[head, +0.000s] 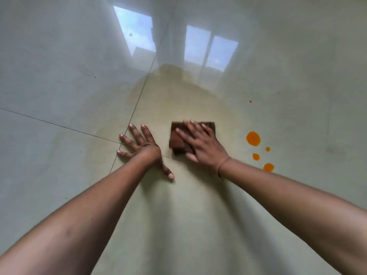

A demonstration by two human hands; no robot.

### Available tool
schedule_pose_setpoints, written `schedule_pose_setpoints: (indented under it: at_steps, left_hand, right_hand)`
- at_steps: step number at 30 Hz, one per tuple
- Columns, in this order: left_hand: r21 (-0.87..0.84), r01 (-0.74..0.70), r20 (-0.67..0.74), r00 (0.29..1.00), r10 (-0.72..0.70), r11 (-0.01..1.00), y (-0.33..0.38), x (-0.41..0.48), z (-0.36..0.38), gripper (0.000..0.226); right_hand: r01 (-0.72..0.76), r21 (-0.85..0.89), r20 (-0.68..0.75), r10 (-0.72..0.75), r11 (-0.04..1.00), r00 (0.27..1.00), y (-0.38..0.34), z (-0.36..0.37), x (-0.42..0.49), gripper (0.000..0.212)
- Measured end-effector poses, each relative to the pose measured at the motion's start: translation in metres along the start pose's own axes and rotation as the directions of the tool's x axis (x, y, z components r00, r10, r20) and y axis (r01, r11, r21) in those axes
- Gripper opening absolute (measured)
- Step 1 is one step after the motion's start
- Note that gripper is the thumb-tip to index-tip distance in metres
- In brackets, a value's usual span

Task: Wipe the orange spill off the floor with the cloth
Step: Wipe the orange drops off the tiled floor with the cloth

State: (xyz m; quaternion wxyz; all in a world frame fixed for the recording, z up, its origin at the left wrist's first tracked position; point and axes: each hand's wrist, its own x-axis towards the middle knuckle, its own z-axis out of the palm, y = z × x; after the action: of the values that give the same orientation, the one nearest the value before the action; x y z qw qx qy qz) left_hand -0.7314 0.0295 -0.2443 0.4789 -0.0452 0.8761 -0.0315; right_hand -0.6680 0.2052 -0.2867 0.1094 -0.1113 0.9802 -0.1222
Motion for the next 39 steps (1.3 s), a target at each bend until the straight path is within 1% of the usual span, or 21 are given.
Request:
schedule_pose_setpoints:
  at_steps: [2, 3, 5, 6, 7, 9, 11, 13, 15, 17, 21, 23, 24, 26, 28, 29, 32, 34, 35, 38, 39]
  left_hand:
    - [0.008, -0.016, -0.023, 1.0, 0.016, 1.0, -0.003, -0.003, 0.002, 0.183]
    - [0.015, -0.03, -0.043, 0.999, 0.031, 0.999, -0.004, -0.004, 0.003, 0.183]
    - [0.024, -0.051, -0.055, 0.997, 0.052, 0.998, -0.005, -0.004, 0.004, 0.183]
    - [0.02, -0.055, -0.067, 0.996, 0.056, 0.998, -0.006, -0.004, 0.004, 0.183]
    - [0.024, -0.062, -0.09, 0.994, 0.064, 0.998, -0.007, -0.005, 0.005, 0.182]
    - [0.05, -0.132, -0.138, 0.981, 0.138, 0.99, -0.011, -0.006, 0.008, 0.178]
    - [0.18, -0.315, -0.224, 0.909, 0.351, 0.932, -0.014, -0.011, 0.013, 0.167]
    - [0.348, -0.467, -0.259, 0.786, 0.562, 0.813, -0.005, -0.019, 0.019, 0.155]
    - [0.378, -0.536, -0.222, 0.739, 0.636, 0.755, 0.018, -0.026, 0.02, 0.15]
    - [0.374, -0.546, -0.166, 0.755, 0.634, 0.749, 0.042, -0.03, 0.013, 0.15]
    - [0.377, -0.519, -0.022, 0.823, 0.568, 0.767, 0.07, -0.025, -0.002, 0.154]
    - [0.382, -0.48, 0.032, 0.861, 0.507, 0.79, 0.081, -0.026, 0.006, 0.162]
    - [0.384, -0.449, 0.032, 0.88, 0.474, 0.807, 0.084, -0.027, 0.012, 0.166]
    - [0.382, -0.391, 0.015, 0.909, 0.417, 0.837, 0.09, -0.026, 0.021, 0.173]
    - [0.37, -0.364, 0.005, 0.921, 0.39, 0.855, 0.096, -0.023, 0.025, 0.176]
    - [0.361, -0.36, 0.01, 0.924, 0.383, 0.86, 0.097, -0.024, 0.025, 0.176]
    - [0.358, -0.366, 0.017, 0.922, 0.386, 0.859, 0.095, -0.025, 0.022, 0.176]
    - [0.341, -0.366, 0.015, 0.923, 0.384, 0.866, 0.096, -0.025, 0.023, 0.177]
    - [0.336, -0.359, 0.01, 0.926, 0.378, 0.871, 0.098, -0.024, 0.024, 0.178]
    - [0.337, -0.313, 0.001, 0.943, 0.332, 0.888, 0.104, -0.017, 0.029, 0.182]
    - [0.333, -0.3, 0.002, 0.948, 0.317, 0.894, 0.107, -0.014, 0.029, 0.182]
  right_hand:
    - [0.007, -0.026, 0.042, -0.006, 1.0, 0.999, 0.018, 0.0, -0.024, 0.078]
    - [-0.111, -0.017, -0.006, 0.111, 0.994, 0.994, 0.027, -0.002, -0.02, 0.077]
    - [-0.433, 0.073, -0.093, 0.438, 0.899, 0.894, 0.032, -0.008, -0.006, 0.073]
    - [-0.5, 0.104, -0.105, 0.509, 0.86, 0.854, 0.024, -0.008, -0.001, 0.073]
    - [-0.486, 0.108, -0.119, 0.497, 0.867, 0.86, 0.01, -0.001, -0.006, 0.074]
    - [-0.296, 0.068, -0.077, 0.301, 0.953, 0.951, -0.02, 0.017, -0.043, 0.077]
    - [-0.115, 0.034, 0.01, 0.114, 0.993, 0.993, -0.023, 0.024, -0.095, 0.079]
    - [-0.156, -0.004, -0.019, 0.156, 0.988, 0.988, 0.003, 0.018, -0.106, 0.08]
    - [-0.402, 0.037, -0.055, 0.404, 0.915, 0.913, 0.015, 0.012, -0.093, 0.078]
    - [-0.513, 0.103, -0.076, 0.521, 0.852, 0.85, -0.008, 0.016, -0.091, 0.078]
    - [-0.222, 0.098, 0.021, 0.221, 0.97, 0.975, -0.06, 0.041, -0.171, 0.082]
    - [-0.234, 0.053, -0.03, 0.236, 0.971, 0.971, -0.024, 0.039, -0.19, 0.084]
    - [-0.337, 0.068, -0.064, 0.341, 0.939, 0.938, -0.005, 0.033, -0.185, 0.083]
    - [-0.583, 0.127, -0.11, 0.595, 0.803, 0.796, 0.023, 0.018, -0.155, 0.078]
    - [-0.685, 0.168, -0.129, 0.705, 0.709, 0.698, 0.022, 0.016, -0.132, 0.075]
    - [-0.671, 0.177, -0.124, 0.692, 0.72, 0.711, 0.01, 0.021, -0.133, 0.076]
    - [-0.427, 0.145, -0.059, 0.438, 0.893, 0.897, -0.033, 0.036, -0.181, 0.084]
    - [-0.344, 0.116, -0.015, 0.348, 0.932, 0.937, -0.012, 0.034, -0.207, 0.087]
    - [-0.394, 0.112, -0.051, 0.401, 0.912, 0.915, 0.009, 0.031, -0.203, 0.085]
    - [-0.711, 0.2, -0.173, 0.738, 0.674, 0.652, 0.07, 0.005, -0.138, 0.073]
    - [-0.744, 0.216, -0.18, 0.775, 0.632, 0.606, 0.078, -0.003, -0.109, 0.071]
